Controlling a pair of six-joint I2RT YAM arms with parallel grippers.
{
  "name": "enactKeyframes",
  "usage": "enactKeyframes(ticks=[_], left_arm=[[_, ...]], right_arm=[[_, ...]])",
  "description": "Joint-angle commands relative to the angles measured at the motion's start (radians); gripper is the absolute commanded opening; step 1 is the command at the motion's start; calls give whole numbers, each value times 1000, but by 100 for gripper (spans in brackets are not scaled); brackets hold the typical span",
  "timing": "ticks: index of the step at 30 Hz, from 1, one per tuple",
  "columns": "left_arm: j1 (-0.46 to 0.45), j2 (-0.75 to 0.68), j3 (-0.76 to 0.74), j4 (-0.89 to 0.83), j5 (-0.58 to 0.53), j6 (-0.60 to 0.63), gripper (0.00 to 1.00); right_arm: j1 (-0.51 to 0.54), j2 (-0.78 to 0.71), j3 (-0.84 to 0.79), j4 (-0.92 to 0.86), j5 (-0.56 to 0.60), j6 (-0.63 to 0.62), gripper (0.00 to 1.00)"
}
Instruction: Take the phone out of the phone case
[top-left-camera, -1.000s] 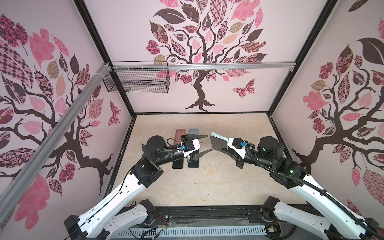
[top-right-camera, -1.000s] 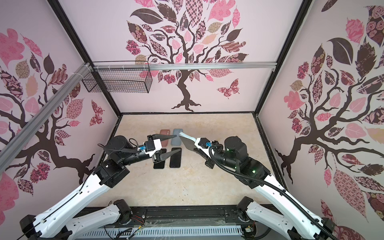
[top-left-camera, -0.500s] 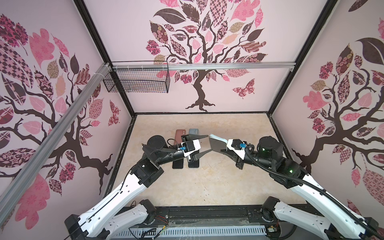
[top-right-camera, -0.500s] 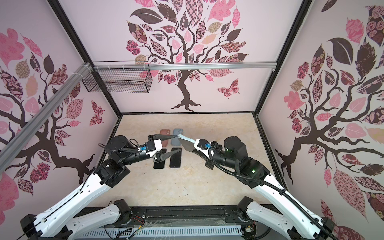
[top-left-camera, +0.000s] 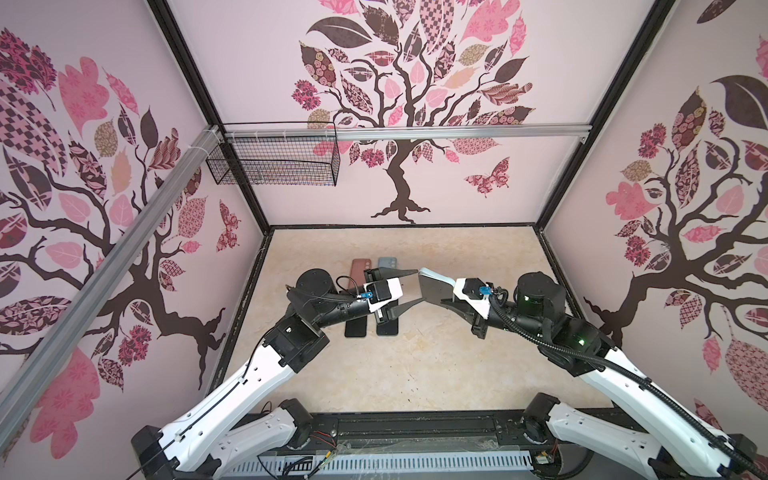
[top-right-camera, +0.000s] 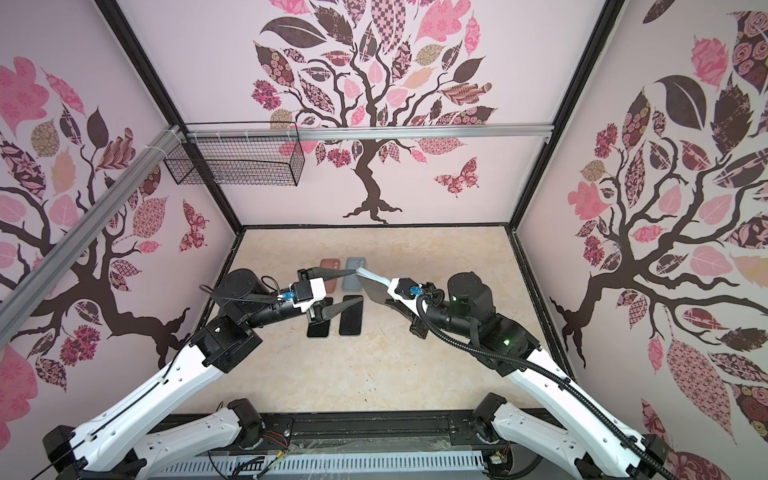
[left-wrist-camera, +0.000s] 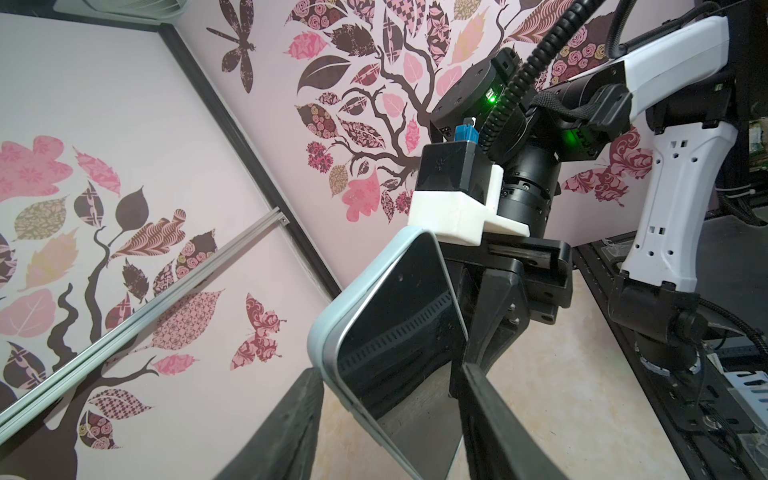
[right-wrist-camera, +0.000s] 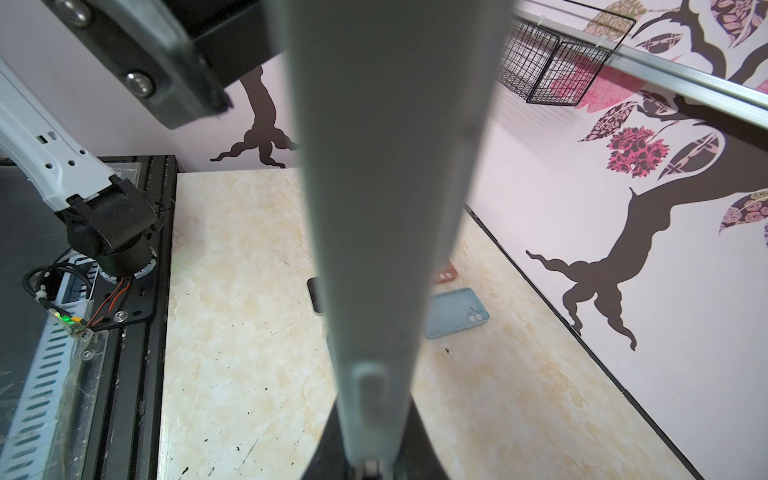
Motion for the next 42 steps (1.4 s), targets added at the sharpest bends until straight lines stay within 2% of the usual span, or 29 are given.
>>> enactKeyframes(ticks=[1,7,13,20,22,27,30,33,42], left_arm=[[-6,17,46,-4,49,3,54],[-7,26,50,-42,56,15,52],[-6,27,46,-84,73,15,47],[-7,5,15,-81,159,-44,45],[-6,-14,-8,-43,115,-61,45],[-6,-91,-88,133,-124,-91,58],[-6,-109,-83,132,-175,-74,59],[-7,-118,-83,128,-156,-64,59],[-6,-80,-72,111,-34,-62,49]], right_arm=[[28,14,28,22,-40,-30,0],[120,34,39,3,65,-87,0],[130,36,38,20,66,-84,0],[130,-22,13,93,37,6,0],[130,-35,6,108,66,24,0],[130,-54,-22,124,167,43,0],[130,-45,-21,122,207,58,0],[129,-43,-20,129,219,68,0],[129,-46,-18,133,187,68,0]])
